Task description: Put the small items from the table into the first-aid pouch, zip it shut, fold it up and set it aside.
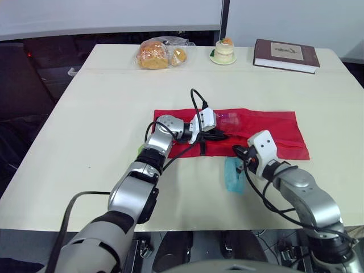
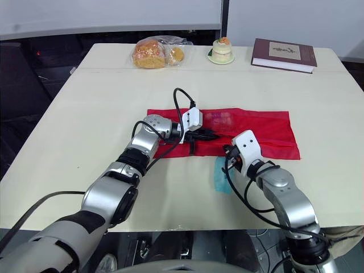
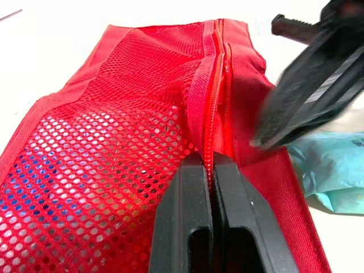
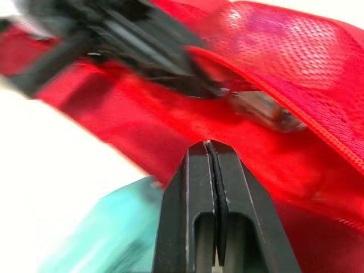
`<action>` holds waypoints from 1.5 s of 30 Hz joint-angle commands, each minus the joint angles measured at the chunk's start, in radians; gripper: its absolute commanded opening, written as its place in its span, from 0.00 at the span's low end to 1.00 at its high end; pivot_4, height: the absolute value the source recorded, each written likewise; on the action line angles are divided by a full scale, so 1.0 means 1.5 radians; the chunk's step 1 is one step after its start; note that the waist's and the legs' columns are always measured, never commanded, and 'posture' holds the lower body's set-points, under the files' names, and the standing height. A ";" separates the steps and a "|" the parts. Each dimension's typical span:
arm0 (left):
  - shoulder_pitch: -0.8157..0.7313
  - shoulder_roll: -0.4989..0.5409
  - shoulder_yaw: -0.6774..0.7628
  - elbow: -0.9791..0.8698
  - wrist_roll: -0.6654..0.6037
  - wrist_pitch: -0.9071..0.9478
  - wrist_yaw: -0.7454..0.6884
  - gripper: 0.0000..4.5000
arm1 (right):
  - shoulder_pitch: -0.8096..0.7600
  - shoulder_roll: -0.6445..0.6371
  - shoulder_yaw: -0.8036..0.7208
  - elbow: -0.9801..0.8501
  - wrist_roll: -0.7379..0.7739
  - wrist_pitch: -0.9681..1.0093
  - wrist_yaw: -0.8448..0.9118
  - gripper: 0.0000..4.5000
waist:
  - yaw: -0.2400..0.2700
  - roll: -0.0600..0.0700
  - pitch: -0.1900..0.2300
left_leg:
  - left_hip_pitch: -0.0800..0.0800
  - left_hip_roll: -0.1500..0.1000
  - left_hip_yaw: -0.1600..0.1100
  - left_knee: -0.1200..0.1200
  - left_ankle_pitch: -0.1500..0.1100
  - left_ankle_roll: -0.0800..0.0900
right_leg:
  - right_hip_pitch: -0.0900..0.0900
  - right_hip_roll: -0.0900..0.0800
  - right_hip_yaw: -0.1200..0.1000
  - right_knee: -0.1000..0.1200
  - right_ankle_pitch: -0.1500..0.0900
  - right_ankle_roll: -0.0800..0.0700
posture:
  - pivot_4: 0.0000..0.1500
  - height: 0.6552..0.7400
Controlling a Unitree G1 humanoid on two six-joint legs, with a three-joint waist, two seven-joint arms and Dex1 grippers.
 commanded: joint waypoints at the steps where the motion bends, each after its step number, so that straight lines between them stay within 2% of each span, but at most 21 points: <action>1: 0.001 0.004 0.003 -0.012 -0.011 -0.004 -0.009 0.00 | 0.071 -0.020 -0.078 -0.071 0.024 -0.146 0.044 0.00 | 0.001 0.000 0.000 | 0.000 0.000 0.000 0.000 0.000 0.000 | 0.000 0.000 0.000 0.000 0.000 0.000 | 1.00 0.87; 8: 0.000 0.004 0.007 -0.016 -0.013 -0.003 -0.002 0.00 | 0.248 -0.058 -0.249 -0.118 0.131 -0.274 0.149 0.00 | 0.001 0.000 0.000 | 0.000 0.000 0.000 0.000 0.000 0.000 | 0.001 0.000 0.000 0.000 0.000 0.000 | 1.00 0.87; 11: 0.000 0.006 0.008 -0.012 -0.012 -0.003 0.002 0.00 | 0.328 -0.080 -0.357 -0.136 0.241 -0.279 0.204 0.00 | 0.002 0.000 0.000 | 0.001 0.000 0.000 0.000 0.000 0.000 | 0.001 0.000 0.000 0.000 0.000 0.000 | 1.00 0.87; 12: 0.000 0.007 0.009 -0.011 -0.013 -0.001 0.003 0.00 | 0.352 -0.086 -0.391 -0.140 0.271 -0.279 0.217 0.12 | 0.002 0.000 0.000 | 0.001 0.000 0.000 0.000 0.000 0.000 | 0.001 0.000 0.000 0.000 0.000 0.000 | 1.00 0.87; 14: 0.000 0.009 0.011 -0.011 -0.015 0.002 0.003 0.00 | 0.393 -0.094 -0.442 -0.145 0.308 -0.283 0.235 0.26 | 0.001 0.000 0.000 | 0.001 0.000 0.000 0.000 0.000 0.000 | 0.001 0.000 0.000 0.000 0.000 0.000 | 1.00 0.87; 15: -0.001 0.009 0.012 -0.010 -0.016 0.004 0.003 0.00 | 0.414 -0.097 -0.467 -0.146 0.320 -0.288 0.244 0.39 | 0.002 0.000 0.000 | 0.001 0.000 0.000 0.000 0.000 0.000 | 0.001 0.000 0.000 0.000 0.000 0.000 | 1.00 0.87; 16: -0.001 0.010 0.013 -0.009 -0.016 0.004 0.003 0.00 | 0.432 -0.098 -0.486 -0.148 0.333 -0.293 0.249 0.46 | 0.002 0.000 0.000 | 0.001 0.001 0.000 0.000 0.000 0.000 | 0.001 0.000 0.000 0.000 0.000 0.000 | 1.00 0.87; 18: 0.000 0.012 0.016 -0.008 -0.017 0.002 0.006 0.00 | 0.457 -0.096 -0.517 -0.152 0.355 -0.299 0.253 0.70 | 0.002 0.000 0.000 | 0.001 0.001 0.001 0.000 0.000 0.000 | 0.001 0.000 0.000 0.000 0.000 0.000 | 1.00 0.87; 19: 0.000 0.013 0.017 -0.008 -0.017 0.001 0.008 0.00 | 0.468 -0.096 -0.528 -0.154 0.361 -0.302 0.254 0.74 | 0.002 0.000 0.000 | 0.001 0.001 0.000 0.000 0.000 0.000 | 0.001 0.000 0.000 0.000 0.000 0.000 | 1.00 0.87; 21: 0.002 0.016 0.018 -0.010 -0.015 -0.001 0.015 0.00 | 0.484 -0.098 -0.545 -0.156 0.368 -0.308 0.258 0.97 | 0.003 0.000 0.000 | 0.001 0.001 0.001 0.000 0.000 0.000 | 0.001 0.000 0.000 0.000 0.000 0.000 | 1.00 0.87; 32: 0.069 0.092 0.039 -0.109 -0.030 0.045 0.031 0.00 | 0.469 -0.114 -0.528 -0.215 0.415 -0.299 0.205 0.99 | 0.004 0.000 0.000 | 0.001 0.002 0.001 0.000 0.000 0.000 | 0.001 0.000 0.001 0.000 0.000 0.000 | 1.00 0.87; 43: 0.140 0.159 0.061 -0.263 -0.069 0.159 0.063 0.00 | 0.453 -0.145 -0.512 -0.237 0.435 -0.291 0.173 0.99 | 0.007 0.000 0.000 | 0.001 0.002 0.001 0.000 0.000 0.000 | 0.001 0.000 0.001 0.000 0.000 0.000 | 1.00 0.87; 45: 0.144 0.160 0.058 -0.281 -0.077 0.176 0.064 0.13 | 0.450 -0.148 -0.508 -0.236 0.434 -0.291 0.170 1.00 | 0.011 0.000 0.000 | 0.001 0.002 0.001 0.000 0.000 0.000 | 0.001 0.000 0.001 0.000 0.000 0.000 | 1.00 0.87</action>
